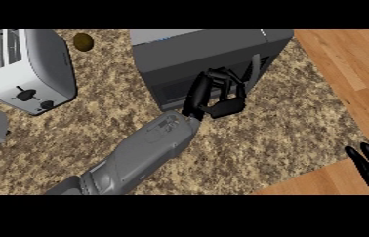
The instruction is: Pick up the milk, place it into the microwave and close the microwave
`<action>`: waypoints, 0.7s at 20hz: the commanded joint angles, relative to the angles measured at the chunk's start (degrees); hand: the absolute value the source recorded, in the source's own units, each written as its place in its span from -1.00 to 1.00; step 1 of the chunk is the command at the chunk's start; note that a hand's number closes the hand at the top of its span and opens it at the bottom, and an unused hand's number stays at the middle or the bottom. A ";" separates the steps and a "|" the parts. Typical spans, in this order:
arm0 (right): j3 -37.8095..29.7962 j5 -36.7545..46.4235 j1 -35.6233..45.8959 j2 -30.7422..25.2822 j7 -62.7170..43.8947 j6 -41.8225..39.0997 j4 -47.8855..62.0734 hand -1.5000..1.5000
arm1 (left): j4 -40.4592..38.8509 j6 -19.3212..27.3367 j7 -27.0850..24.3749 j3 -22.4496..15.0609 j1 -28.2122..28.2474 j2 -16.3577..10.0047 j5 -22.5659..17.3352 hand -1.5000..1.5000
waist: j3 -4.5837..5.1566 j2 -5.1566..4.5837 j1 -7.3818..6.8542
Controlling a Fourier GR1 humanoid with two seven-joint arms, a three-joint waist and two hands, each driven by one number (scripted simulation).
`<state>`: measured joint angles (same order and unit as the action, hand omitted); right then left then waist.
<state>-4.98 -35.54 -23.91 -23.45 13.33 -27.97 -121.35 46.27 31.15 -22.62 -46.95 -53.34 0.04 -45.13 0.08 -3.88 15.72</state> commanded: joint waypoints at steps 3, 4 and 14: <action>-0.20 -1.87 0.59 -1.46 -1.08 -0.85 -1.25 -1.00 | -5.85 2.12 -2.58 2.35 -2.68 -0.03 -1.83 1.00 | 0.05 -0.90 0.88; 0.22 -1.70 0.96 -1.38 -0.94 -1.11 -1.58 -1.00 | -5.41 2.65 -4.27 2.36 -1.79 -0.03 -2.21 1.00 | 0.10 -0.93 0.65; 1.01 -4.49 1.30 -3.10 -1.83 -3.39 -3.00 -1.00 | -6.56 3.12 -7.17 2.14 -3.23 -0.03 -5.09 1.00 | -0.02 -1.28 1.64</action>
<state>-4.28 -39.18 -22.73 -25.96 11.82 -30.57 -123.88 45.48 33.95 -29.76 -47.90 -53.14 0.04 -48.98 0.06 -4.28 16.88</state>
